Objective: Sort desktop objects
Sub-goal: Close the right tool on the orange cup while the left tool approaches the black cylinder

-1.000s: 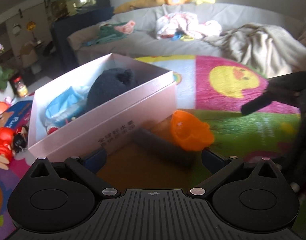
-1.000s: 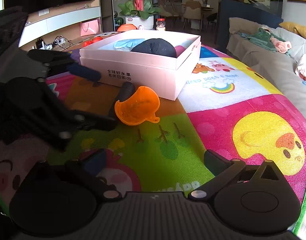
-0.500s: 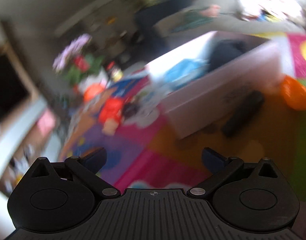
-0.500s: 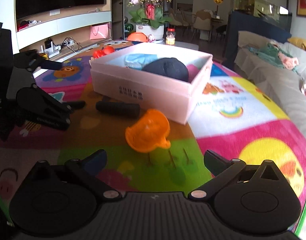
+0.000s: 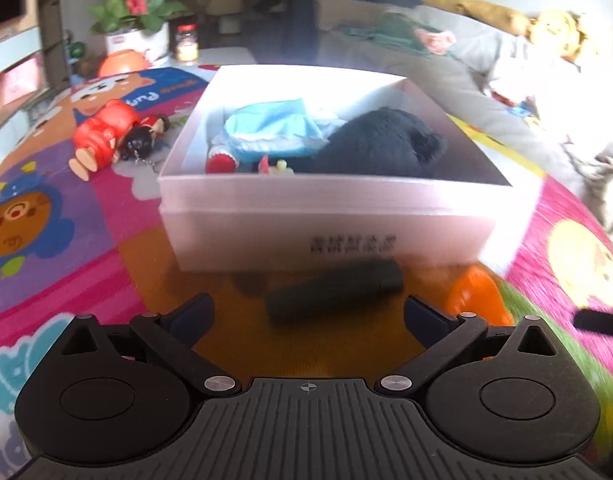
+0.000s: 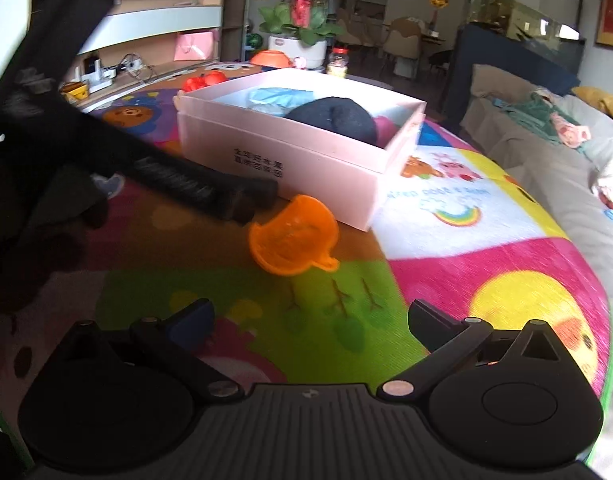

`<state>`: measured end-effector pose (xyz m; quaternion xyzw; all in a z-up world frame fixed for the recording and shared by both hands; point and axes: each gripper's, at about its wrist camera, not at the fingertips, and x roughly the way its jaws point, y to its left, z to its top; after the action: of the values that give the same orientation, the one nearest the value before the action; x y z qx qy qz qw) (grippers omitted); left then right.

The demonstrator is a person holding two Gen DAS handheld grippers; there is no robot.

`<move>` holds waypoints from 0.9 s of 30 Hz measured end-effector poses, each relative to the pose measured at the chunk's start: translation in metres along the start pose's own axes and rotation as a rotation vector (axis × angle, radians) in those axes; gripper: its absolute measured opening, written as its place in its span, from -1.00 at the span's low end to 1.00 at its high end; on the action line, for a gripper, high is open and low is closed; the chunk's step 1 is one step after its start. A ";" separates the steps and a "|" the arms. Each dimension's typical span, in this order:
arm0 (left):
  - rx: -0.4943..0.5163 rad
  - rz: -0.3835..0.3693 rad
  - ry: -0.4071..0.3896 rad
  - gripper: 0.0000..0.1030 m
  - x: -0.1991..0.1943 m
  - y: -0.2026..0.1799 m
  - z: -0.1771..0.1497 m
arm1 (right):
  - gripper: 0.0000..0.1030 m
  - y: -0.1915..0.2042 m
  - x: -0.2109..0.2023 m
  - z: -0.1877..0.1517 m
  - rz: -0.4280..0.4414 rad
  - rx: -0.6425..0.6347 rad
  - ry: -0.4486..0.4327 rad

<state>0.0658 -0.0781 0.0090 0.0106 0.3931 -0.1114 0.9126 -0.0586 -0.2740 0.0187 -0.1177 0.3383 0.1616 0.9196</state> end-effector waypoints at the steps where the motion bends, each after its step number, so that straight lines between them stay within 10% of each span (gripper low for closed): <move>1: -0.009 0.016 0.001 1.00 0.002 -0.002 0.001 | 1.00 -0.001 0.000 -0.001 -0.012 0.003 0.003; 8: -0.070 0.030 0.003 0.98 0.002 -0.014 0.004 | 1.00 0.002 0.008 0.006 -0.047 0.002 -0.007; 13: 0.028 0.032 -0.052 0.55 -0.008 -0.012 -0.008 | 1.00 0.008 0.014 0.012 -0.042 -0.010 -0.008; 21: 0.276 0.016 -0.145 0.59 -0.039 0.021 -0.044 | 1.00 0.010 0.017 0.021 -0.019 -0.035 -0.003; 27: 0.215 0.074 -0.119 0.87 -0.047 0.033 -0.045 | 1.00 0.015 0.035 0.032 0.008 -0.031 0.010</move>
<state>0.0091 -0.0318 0.0090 0.1162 0.3236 -0.1195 0.9314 -0.0208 -0.2418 0.0175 -0.1314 0.3407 0.1699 0.9153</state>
